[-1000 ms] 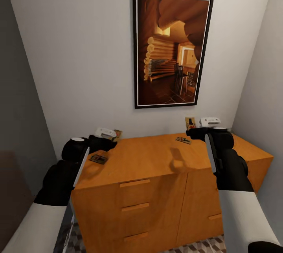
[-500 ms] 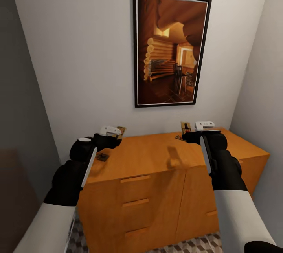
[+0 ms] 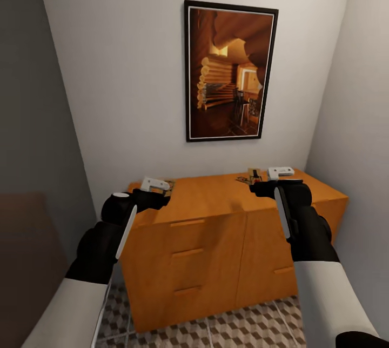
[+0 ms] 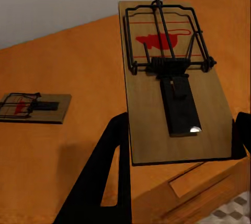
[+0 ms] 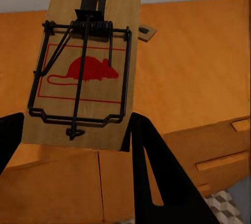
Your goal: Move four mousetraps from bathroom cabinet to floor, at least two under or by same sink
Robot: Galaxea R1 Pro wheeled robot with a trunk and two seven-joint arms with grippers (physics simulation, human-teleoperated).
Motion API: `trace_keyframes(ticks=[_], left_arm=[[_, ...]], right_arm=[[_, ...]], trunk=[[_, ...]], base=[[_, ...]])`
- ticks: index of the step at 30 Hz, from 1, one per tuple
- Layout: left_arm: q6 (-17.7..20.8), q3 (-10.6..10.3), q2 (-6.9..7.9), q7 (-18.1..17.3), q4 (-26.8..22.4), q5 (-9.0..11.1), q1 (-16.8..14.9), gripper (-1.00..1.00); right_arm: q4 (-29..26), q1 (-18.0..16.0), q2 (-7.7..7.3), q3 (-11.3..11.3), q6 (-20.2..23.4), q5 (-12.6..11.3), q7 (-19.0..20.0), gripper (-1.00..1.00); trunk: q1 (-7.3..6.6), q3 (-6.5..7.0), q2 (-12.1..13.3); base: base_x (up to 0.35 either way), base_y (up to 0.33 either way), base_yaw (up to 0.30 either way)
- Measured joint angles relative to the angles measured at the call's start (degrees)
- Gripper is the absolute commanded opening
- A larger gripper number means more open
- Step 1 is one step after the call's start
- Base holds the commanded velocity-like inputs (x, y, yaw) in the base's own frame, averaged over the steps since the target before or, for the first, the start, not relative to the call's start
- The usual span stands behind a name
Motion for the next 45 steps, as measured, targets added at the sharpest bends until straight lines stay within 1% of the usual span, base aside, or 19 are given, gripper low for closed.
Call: trace_keyframes(ticks=[4, 6, 7, 8, 10, 11, 13, 16, 17, 21, 23, 25, 26, 28, 30, 32, 38, 43, 45], left_arm=[[-0.79, 0.00, -0.15, 0.05, 0.96, 0.03, 0.15, -1.00], [-2.95, -0.01, -0.66, 0.16, 1.15, 0.04, 0.28, -1.00], [-4.99, -0.01, -1.08, 0.45, 1.24, 0.07, 0.34, -1.00], [-8.32, -0.02, -1.80, 2.40, 1.56, 0.09, 0.39, -1.00], [-10.08, -0.03, -2.16, 6.09, 1.99, 0.30, 0.42, -1.00], [-10.66, -0.02, -2.26, 7.78, 2.24, 0.78, 0.43, -1.00], [-11.43, 0.02, -2.34, 9.54, 2.61, 1.90, 0.46, -1.00], [-13.74, -0.03, -2.40, 10.96, 2.99, 4.35, 0.64, -1.00], [-14.46, -0.05, -2.41, 11.11, 3.17, 4.70, 0.75, -1.00], [-19.45, -0.15, -2.42, 11.55, 6.84, 5.80, 1.90, -1.00], [-22.54, -0.25, -2.48, 11.74, 11.06, 5.94, 2.28, -1.00], [-24.15, -0.31, -2.55, 12.25, 13.68, 5.88, 2.40, -1.00], [-24.53, -0.31, -2.55, 12.57, 14.21, 5.88, 2.42, -1.00], [-25.38, -0.30, -2.59, 14.25, 15.65, 5.92, 2.48, -1.00], [-25.71, -0.32, -2.65, 15.24, 16.81, 5.98, 2.49, -1.00], [-25.91, -0.33, -2.70, 15.88, 18.34, 5.93, 2.50, -1.00], [-26.07, -0.38, -2.71, 16.14, 20.47, 6.43, 2.48, -1.00], [-26.35, -0.39, -2.97, 16.11, 22.32, 8.17, 2.53, -1.00], [-27.85, -0.39, -3.56, 16.12, 23.95, 9.05, 2.58, -1.00]], right_arm=[[0.08, -0.02, 0.02, 0.00, 0.00, -0.07, 0.01, -1.00], [0.44, 0.00, 0.02, 0.00, 0.00, -0.08, -0.02, -1.00], [0.89, 0.00, 0.02, 0.00, 0.00, -0.03, -0.04, -1.00], [1.82, 0.00, -0.02, 0.00, 0.00, 0.07, -0.05, -1.00], [2.37, 0.00, -0.05, 0.01, 0.00, 0.11, -0.05, -1.00], [2.51, 0.01, -0.05, 0.01, 0.00, 0.10, -0.05, -1.00], [2.64, 0.00, -0.03, 0.01, 0.00, 0.06, -0.05, -1.00], [2.90, 0.00, 0.01, 0.01, 0.00, 0.05, -0.06, -1.00], [3.01, 0.00, 0.01, 0.01, 0.00, 0.05, -0.06, -1.00], [4.13, -0.02, 0.00, 0.01, 0.00, 0.09, -0.15, -1.00], [5.48, -0.02, 0.01, 0.01, 0.01, 0.07, -0.23, -1.00], [7.07, 0.00, 0.02, 0.01, 0.01, 0.06, -0.30, -1.00], [7.69, 0.00, 0.02, 0.02, 0.01, 0.07, -0.35, -1.00], [9.87, 0.41, 0.02, 0.02, -3.12, 0.19, -0.57, -1.00], [10.86, 1.63, 0.02, 0.03, -6.17, 0.26, -0.60, -1.00], [11.43, 3.89, -0.03, 0.03, -8.97, 0.29, -0.48, -1.00], [11.75, 7.39, -0.12, 0.03, -10.76, 0.38, -0.23, -1.00], [11.80, 10.18, -0.13, 0.02, -11.28, 0.42, -0.16, -1.00], [11.82, 12.01, -0.11, 0.02, -11.76, 0.42, -0.15, -1.00]], trunk=[[0.00, 0.00, 0.00], [0.00, 0.00, 0.00], [0.00, 0.00, 0.00], [0.00, 0.00, 0.00], [0.00, 0.00, 0.00], [0.00, 0.00, 0.00], [0.00, 0.00, 0.00], [0.00, 0.00, 0.00], [0.00, 0.00, 0.00], [0.00, 0.00, 0.00], [0.00, 0.00, 0.00], [0.00, 0.00, 0.00], [0.00, 0.00, 0.00], [0.00, 0.00, 0.00], [0.00, 0.00, 0.00], [0.00, -0.01, 0.00], [0.00, 0.00, 0.00], [0.00, 0.00, 0.00], [0.00, 0.00, 0.00]], base=[[-0.334, -0.042, 0.000], [-0.321, -0.073, 0.000], [-0.307, -0.084, 0.000], [-0.306, -0.083, 0.000], [-0.305, -0.078, 0.000], [-0.305, -0.075, 0.000], [-0.305, -0.074, 0.000], [-0.304, -0.072, 0.000], [-0.304, -0.072, 0.000], [-0.304, -0.072, 0.000], [-0.304, -0.071, 0.000], [-0.305, -0.069, 0.000], [-0.307, -0.046, 0.000], [-0.309, -0.024, 0.000], [-0.314, -0.012, 0.000], [-0.323, -0.006, 0.000], [-0.331, -0.002, 0.000], [-0.334, 0.000, 0.000], [-0.334, 0.000, 0.000]])
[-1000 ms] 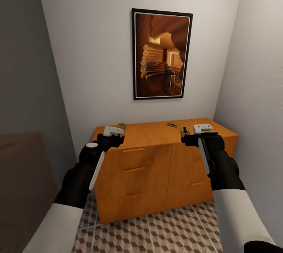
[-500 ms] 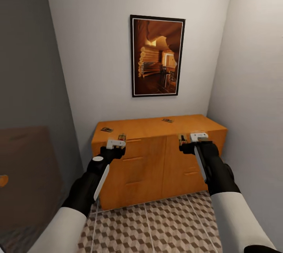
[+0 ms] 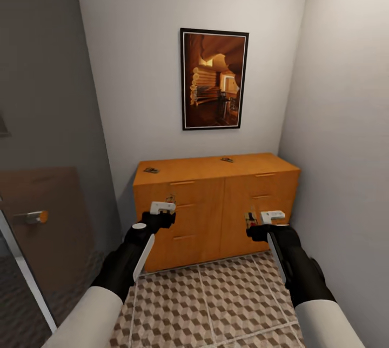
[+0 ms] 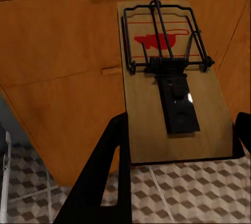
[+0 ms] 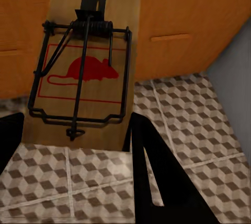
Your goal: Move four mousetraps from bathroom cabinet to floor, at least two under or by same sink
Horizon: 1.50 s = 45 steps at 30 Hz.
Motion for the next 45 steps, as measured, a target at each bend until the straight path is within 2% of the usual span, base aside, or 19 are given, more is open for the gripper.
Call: trace_keyframes(ticks=[1, 4, 6, 7, 11, 25, 33, 45], left_arm=[[-2.76, 0.01, -0.70, -0.01, 3.07, 0.39, 0.21, -1.00], [-4.62, 0.02, -1.06, 0.01, 6.34, 0.53, 1.25, -1.00], [-6.04, 0.10, -1.01, 0.04, 9.88, 0.60, 3.16, -1.00], [-7.63, 0.12, -0.98, 0.03, 11.36, 0.67, 3.43, -1.00], [-12.00, 0.17, -1.09, -0.14, 14.09, 0.46, 3.70, -1.00], [-12.13, 0.15, -1.20, -0.40, 14.34, 0.66, 3.72, -1.00], [-12.22, 0.14, -1.62, -0.41, 14.39, 1.93, 3.73, -1.00], [-12.44, 0.16, -1.63, -0.42, 14.37, 2.10, 3.73, -1.00]], right_arm=[[-0.01, 1.73, -0.05, -0.02, -0.77, 0.05, 0.00, -1.00], [-0.22, 3.14, -0.11, -0.06, -1.25, 0.03, 0.01, -1.00], [0.01, 5.17, -0.10, -0.08, -1.44, -0.23, -0.18, -1.00], [0.17, 5.75, -0.03, -0.06, -1.59, -0.29, -0.26, -1.00], [1.04, 6.39, -0.21, -0.09, -3.25, 0.14, -0.61, -1.00], [1.07, 6.46, 0.01, -0.04, -3.52, 0.31, -0.47, -1.00], [1.06, 6.46, 0.05, 0.00, -3.35, 0.17, -0.33, -1.00], [1.13, 6.46, 0.04, -0.01, -2.64, 0.10, -0.39, -1.00]], trunk=[[0.00, -0.01, 0.00], [0.00, 0.00, 0.00], [0.00, 0.00, 0.00], [0.00, 0.00, 0.00], [0.00, 0.00, 0.00], [-0.02, 0.01, 0.00], [0.00, 0.01, 0.00], [0.00, 0.01, 0.00]], base=[[-0.334, 0.000, 0.000], [-0.334, 0.000, 0.000], [-0.334, 0.000, 0.000], [-0.334, 0.000, 0.000], [-0.334, 0.000, 0.000], [-0.191, -0.017, 0.000], [-0.311, -0.090, 0.000], [-0.333, -0.093, 0.000]])
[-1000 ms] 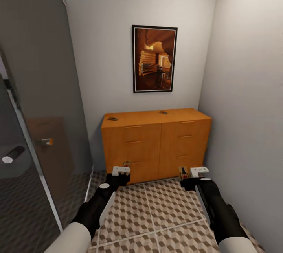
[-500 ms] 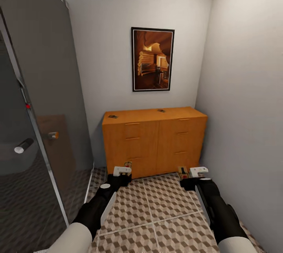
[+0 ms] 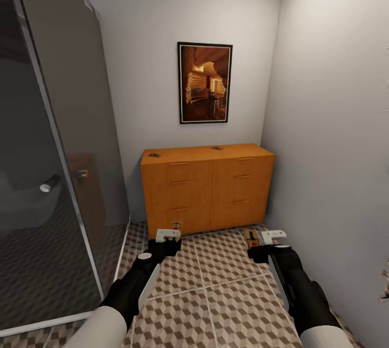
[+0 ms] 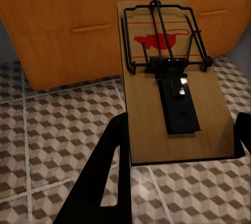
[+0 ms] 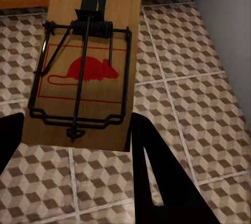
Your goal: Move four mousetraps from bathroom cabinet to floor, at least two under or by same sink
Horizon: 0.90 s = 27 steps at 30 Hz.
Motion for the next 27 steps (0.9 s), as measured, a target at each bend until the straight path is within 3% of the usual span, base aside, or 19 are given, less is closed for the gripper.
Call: trace_keyframes(ticks=[27], left_arm=[[-0.05, 0.01, 0.00, 0.00, 0.49, 0.04, 0.00, -1.00]], right_arm=[[0.10, 0.00, 0.09, 0.01, 0.27, -0.09, -0.08, -1.00]], trunk=[[0.00, 0.00, 0.00]], base=[[-0.333, -0.093, 0.000]])
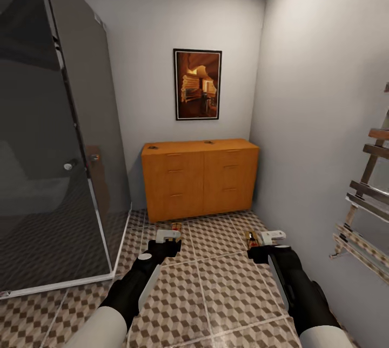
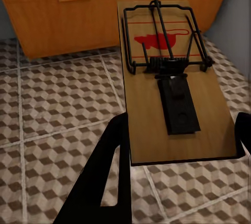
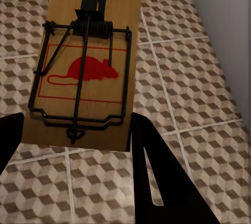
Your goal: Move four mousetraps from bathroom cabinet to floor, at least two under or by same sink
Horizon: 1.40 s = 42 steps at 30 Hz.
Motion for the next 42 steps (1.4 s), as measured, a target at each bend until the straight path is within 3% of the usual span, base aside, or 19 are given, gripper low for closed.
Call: trace_keyframes(ticks=[23, 42], left_arm=[[-0.07, 0.00, 0.09, -0.02, 0.06, 0.05, 0.00, -1.00], [-0.09, -0.04, 0.25, -0.16, 0.14, -0.10, -0.02, -1.00]], right_arm=[[0.09, 0.00, 0.00, 0.16, -0.03, -0.11, 0.47, -1.00], [0.08, 0.01, -0.01, 0.10, 2.42, -0.20, 0.40, -1.00]], trunk=[[-0.01, 0.00, 0.00], [-0.04, 0.74, 0.00]], base=[[-0.327, -0.091, 0.000], [-0.026, -0.007, -0.174]])
